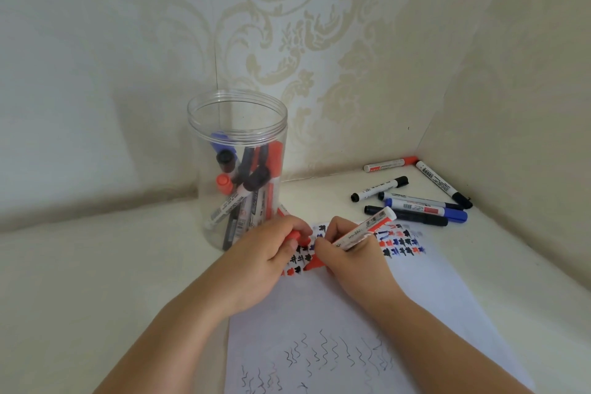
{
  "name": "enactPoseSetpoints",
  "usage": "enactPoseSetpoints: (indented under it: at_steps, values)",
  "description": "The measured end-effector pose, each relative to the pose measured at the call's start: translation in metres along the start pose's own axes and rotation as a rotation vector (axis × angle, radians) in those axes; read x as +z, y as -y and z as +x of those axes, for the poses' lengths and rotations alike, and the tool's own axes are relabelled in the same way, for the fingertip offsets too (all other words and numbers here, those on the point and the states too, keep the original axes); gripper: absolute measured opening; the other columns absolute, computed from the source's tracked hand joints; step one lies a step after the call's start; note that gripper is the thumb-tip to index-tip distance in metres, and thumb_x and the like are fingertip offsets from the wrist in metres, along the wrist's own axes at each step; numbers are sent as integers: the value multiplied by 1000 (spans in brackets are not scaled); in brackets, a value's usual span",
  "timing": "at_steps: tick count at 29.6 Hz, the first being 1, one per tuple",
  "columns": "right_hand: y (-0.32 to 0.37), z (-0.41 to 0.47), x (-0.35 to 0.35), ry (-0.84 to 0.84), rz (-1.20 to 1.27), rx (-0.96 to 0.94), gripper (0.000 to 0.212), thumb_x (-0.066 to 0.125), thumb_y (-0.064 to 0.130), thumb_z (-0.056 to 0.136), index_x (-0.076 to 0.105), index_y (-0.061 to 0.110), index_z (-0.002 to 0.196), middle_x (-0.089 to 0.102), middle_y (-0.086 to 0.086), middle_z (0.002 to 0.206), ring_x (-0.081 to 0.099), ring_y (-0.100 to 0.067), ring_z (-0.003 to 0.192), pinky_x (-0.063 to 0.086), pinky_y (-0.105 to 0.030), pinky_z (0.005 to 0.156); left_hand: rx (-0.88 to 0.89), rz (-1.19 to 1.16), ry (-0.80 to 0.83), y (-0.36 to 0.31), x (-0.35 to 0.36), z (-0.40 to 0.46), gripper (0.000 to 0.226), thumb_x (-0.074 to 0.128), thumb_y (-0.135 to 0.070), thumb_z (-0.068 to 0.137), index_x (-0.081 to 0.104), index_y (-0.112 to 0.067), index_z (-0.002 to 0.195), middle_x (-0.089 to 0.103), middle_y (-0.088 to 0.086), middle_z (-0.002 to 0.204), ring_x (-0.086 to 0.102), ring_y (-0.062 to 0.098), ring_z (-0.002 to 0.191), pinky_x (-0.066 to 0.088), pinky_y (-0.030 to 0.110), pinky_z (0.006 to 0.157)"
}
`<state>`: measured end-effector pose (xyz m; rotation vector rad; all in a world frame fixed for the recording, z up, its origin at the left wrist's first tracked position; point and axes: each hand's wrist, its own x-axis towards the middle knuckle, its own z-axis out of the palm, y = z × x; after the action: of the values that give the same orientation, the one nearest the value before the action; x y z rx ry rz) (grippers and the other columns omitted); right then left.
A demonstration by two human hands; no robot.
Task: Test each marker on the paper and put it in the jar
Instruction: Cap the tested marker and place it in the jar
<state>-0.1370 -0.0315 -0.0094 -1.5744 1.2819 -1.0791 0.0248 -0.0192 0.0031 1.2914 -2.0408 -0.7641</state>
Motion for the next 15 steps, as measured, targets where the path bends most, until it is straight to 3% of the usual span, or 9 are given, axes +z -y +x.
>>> enactPoseSetpoints:
  at_steps: [5,10,15]
  values:
    - [-2,1,-1,-23,29,-12,28,60,1,78,43,9,58,43,10,41,33,-6,40,28,-15,43,7,54,-8,1,2,0,33,38,-25,95,37,-35,127,52,-20,122,47,-4,110,35,7,84]
    - [-3,2,0,-7,6,-8,26,59,-1,77,43,8,58,42,11,40,33,-4,40,28,-14,42,6,59,11,3,3,1,37,45,-22,93,38,-32,128,56,-13,127,51,4,115,43,32,97]
    - [-5,3,-1,-14,23,-9,22,59,0,76,45,7,60,42,3,47,34,-7,42,27,-17,43,23,65,-30,3,4,0,35,47,-24,92,41,-32,126,58,-14,123,53,1,112,45,31,95]
